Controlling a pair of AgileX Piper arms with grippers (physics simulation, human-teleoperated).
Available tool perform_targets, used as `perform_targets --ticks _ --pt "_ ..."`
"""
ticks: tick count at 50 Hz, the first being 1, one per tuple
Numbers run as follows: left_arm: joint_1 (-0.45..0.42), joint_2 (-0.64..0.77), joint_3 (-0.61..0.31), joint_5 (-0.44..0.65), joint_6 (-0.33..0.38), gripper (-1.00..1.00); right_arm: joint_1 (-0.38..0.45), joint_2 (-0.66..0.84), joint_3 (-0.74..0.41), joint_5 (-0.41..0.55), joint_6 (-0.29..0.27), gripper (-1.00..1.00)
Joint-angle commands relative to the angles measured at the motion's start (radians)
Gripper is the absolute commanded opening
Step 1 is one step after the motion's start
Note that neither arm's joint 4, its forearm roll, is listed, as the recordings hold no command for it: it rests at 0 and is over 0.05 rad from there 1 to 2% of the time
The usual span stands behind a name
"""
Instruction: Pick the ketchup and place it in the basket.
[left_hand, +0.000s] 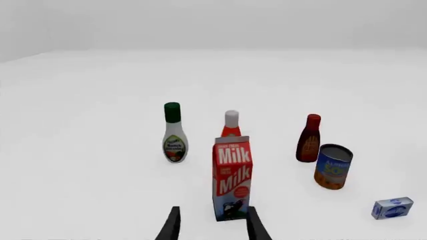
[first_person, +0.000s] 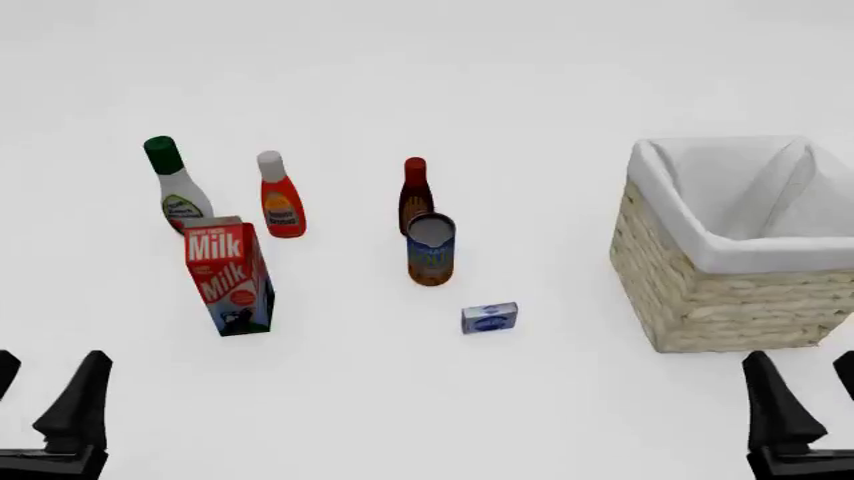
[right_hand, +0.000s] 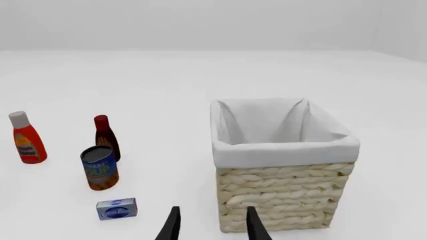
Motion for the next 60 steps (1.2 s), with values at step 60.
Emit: perform_targets --ticks 60 --pt "-0.082 0.859 -0.604 -0.032 0.194 1.00 0.017 0.206 0.000 -0.151 -0.041 1.00"
